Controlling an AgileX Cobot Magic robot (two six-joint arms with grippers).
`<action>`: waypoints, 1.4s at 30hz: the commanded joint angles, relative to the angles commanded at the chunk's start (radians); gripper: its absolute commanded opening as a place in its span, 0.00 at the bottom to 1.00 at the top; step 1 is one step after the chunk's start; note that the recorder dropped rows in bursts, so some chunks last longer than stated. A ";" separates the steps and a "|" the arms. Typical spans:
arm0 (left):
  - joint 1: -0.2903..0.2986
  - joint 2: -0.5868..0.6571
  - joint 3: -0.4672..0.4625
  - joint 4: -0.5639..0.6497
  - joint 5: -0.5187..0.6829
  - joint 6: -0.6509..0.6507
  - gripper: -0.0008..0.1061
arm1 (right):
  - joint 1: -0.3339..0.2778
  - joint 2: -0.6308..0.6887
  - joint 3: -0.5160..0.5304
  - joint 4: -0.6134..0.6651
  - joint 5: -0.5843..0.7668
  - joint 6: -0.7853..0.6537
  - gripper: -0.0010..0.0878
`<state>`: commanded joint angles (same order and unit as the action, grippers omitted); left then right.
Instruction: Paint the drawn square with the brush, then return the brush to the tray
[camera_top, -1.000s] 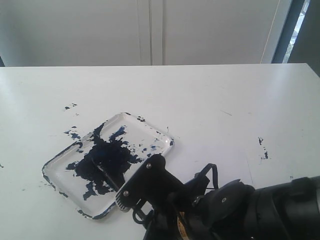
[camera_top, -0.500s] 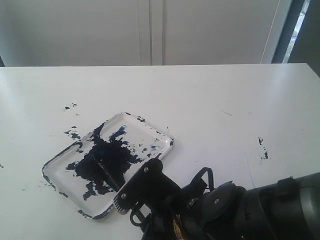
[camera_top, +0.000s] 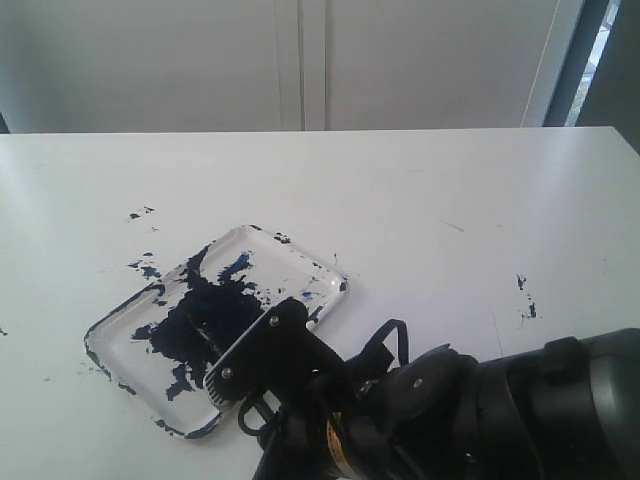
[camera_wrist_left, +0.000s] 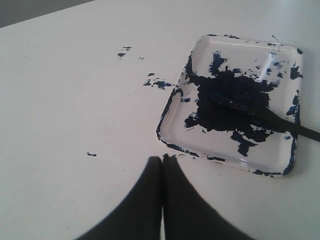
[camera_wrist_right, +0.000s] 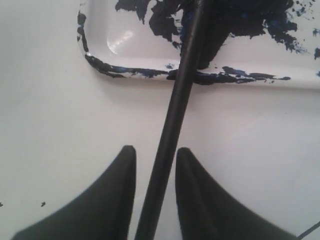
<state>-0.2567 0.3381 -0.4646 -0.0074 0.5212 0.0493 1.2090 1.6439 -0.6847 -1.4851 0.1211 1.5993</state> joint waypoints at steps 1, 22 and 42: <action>0.000 0.000 0.000 0.000 0.000 0.000 0.01 | 0.000 0.004 0.000 0.004 -0.007 0.000 0.32; 0.000 0.000 0.000 0.000 0.002 0.000 0.01 | 0.000 0.035 0.009 0.028 -0.018 0.000 0.48; 0.000 0.000 0.000 0.000 0.002 0.000 0.01 | 0.052 0.035 0.034 0.057 0.014 0.031 0.38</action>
<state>-0.2567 0.3381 -0.4646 -0.0071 0.5230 0.0493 1.2610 1.6794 -0.6510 -1.4285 0.1349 1.6301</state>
